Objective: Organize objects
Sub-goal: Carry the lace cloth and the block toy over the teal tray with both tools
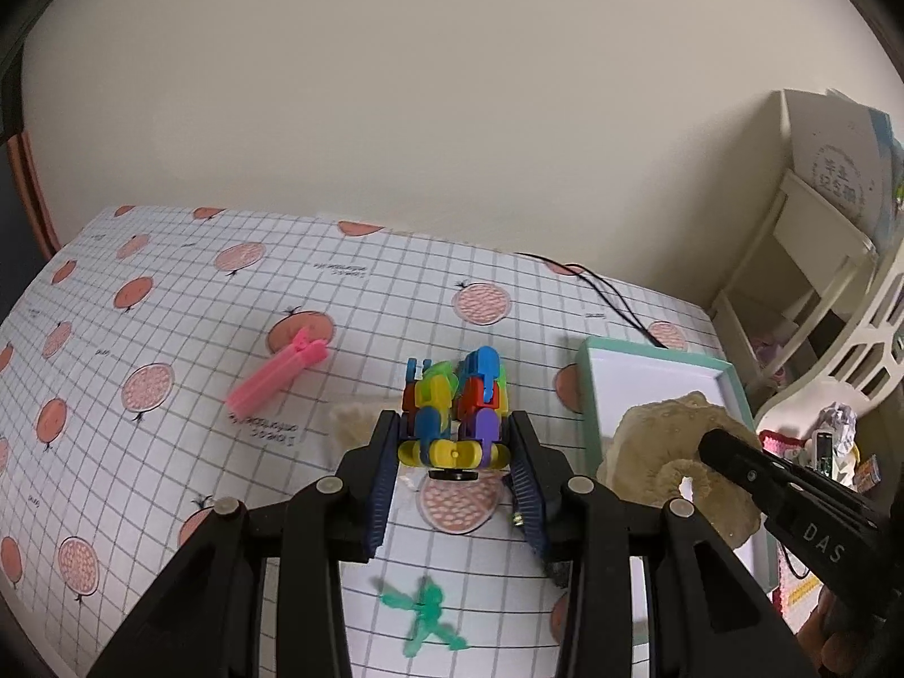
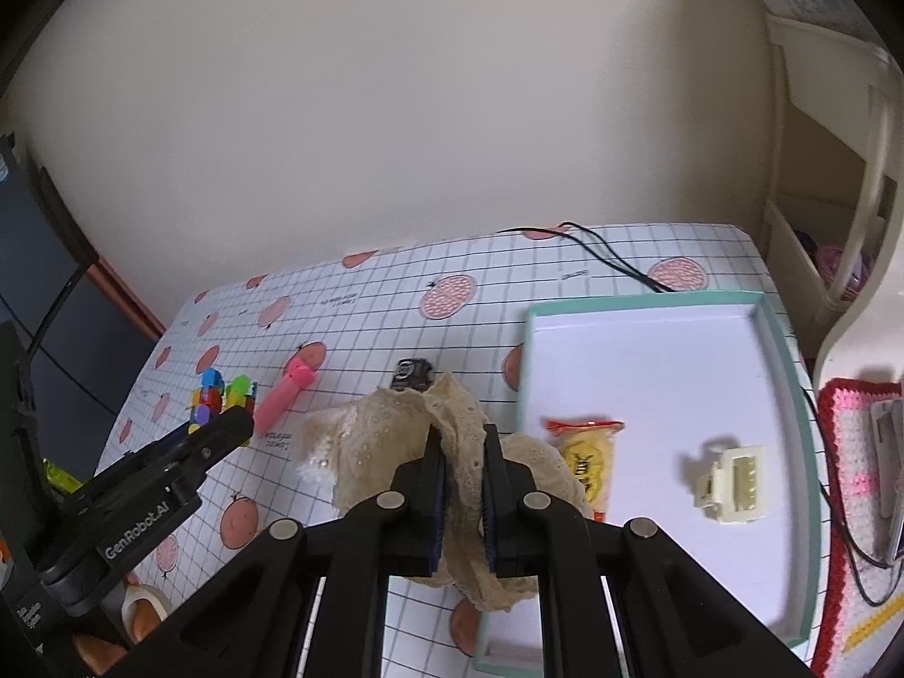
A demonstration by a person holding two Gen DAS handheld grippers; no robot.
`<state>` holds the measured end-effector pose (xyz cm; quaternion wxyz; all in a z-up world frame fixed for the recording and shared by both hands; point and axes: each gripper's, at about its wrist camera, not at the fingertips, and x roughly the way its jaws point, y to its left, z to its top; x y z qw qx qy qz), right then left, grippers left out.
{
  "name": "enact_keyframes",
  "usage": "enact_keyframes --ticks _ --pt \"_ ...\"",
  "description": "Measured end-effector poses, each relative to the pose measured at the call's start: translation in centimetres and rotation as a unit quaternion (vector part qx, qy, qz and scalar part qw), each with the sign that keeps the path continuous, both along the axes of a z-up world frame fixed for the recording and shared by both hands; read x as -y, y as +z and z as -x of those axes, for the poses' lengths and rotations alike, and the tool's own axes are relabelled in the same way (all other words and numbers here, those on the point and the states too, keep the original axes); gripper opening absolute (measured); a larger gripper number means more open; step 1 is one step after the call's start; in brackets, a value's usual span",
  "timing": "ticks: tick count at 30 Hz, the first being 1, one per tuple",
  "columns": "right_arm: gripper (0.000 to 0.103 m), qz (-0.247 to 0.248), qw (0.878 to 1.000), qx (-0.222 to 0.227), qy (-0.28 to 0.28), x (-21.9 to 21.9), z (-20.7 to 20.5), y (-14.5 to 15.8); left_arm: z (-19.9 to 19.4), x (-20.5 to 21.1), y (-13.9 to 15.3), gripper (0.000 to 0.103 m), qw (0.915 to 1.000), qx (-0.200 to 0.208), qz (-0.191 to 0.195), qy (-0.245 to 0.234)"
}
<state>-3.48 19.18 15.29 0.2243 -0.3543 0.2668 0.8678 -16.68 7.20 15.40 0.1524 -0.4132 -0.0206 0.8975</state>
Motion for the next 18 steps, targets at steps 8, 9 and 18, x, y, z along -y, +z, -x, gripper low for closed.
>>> enact_keyframes --ticks 8,9,18 --pt "0.011 -0.005 1.0 0.006 -0.022 -2.1 -1.8 -0.7 -0.2 -3.1 0.4 0.04 0.9995 -0.018 -0.004 -0.025" --pt "0.011 -0.006 1.0 0.008 -0.025 -2.4 -2.1 -0.9 -0.2 -3.5 0.5 0.04 0.9994 -0.02 -0.004 -0.029" --pt "0.011 -0.003 0.998 0.016 -0.054 -4.7 -4.3 -2.4 -0.5 -7.0 0.4 0.04 0.9967 -0.048 0.0 -0.066"
